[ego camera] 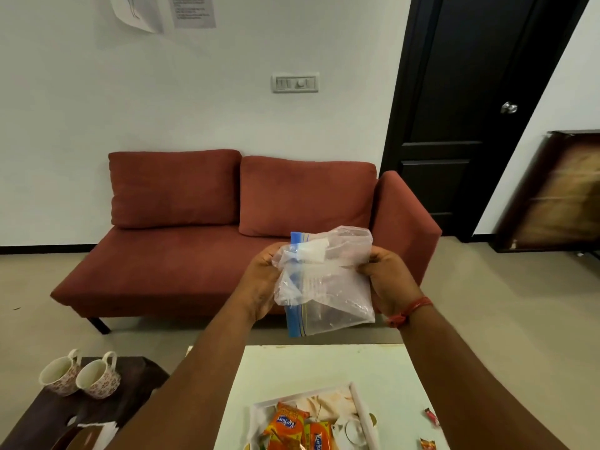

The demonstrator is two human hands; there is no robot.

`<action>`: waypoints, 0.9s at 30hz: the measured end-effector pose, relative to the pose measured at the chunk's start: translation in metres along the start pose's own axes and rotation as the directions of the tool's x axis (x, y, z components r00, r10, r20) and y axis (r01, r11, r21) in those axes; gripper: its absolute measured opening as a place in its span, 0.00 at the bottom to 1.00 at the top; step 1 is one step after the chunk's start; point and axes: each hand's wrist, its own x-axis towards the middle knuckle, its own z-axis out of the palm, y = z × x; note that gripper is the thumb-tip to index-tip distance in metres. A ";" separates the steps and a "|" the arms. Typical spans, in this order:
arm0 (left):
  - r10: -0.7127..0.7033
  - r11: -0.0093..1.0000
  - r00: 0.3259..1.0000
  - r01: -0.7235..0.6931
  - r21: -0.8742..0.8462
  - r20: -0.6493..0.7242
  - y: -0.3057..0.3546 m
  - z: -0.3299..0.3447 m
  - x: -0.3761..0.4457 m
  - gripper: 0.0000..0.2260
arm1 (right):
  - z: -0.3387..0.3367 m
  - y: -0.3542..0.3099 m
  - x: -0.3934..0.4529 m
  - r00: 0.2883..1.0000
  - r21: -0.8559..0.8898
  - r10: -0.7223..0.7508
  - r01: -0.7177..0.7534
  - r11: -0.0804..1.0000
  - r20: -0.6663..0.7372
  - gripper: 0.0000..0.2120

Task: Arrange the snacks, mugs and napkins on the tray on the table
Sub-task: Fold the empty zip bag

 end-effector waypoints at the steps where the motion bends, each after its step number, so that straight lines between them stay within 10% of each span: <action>1: -0.015 1.000 1.000 0.015 -0.017 -0.024 0.000 0.000 0.002 0.08 | 0.000 0.001 0.001 0.999 0.051 0.044 -0.043 0.998 -0.019 0.20; 5: -0.141 0.982 0.988 0.131 -0.134 -0.061 0.003 0.006 0.007 0.05 | -0.010 0.004 0.001 0.975 0.268 0.221 -0.211 0.940 -0.007 0.14; 8: 0.013 1.000 0.984 -0.013 0.004 -0.178 0.001 0.019 0.013 0.15 | -0.023 -0.001 -0.003 0.943 0.363 0.276 -0.327 0.873 0.186 0.14; 12: 0.097 0.987 0.978 -0.071 0.143 -0.186 -0.014 0.039 0.016 0.21 | -0.036 0.009 -0.008 0.921 0.012 0.275 -0.289 0.957 0.276 0.12; 20: -0.200 0.969 0.980 0.195 0.149 0.016 -0.042 0.071 -0.012 0.09 | -0.080 0.042 -0.009 0.973 -0.392 0.017 0.076 0.917 0.229 0.24; 27: 0.167 0.497 0.981 -0.001 0.868 -0.094 -0.097 0.124 -0.020 0.16 | -0.099 0.076 -0.025 0.967 -0.761 0.042 0.170 0.626 0.250 0.30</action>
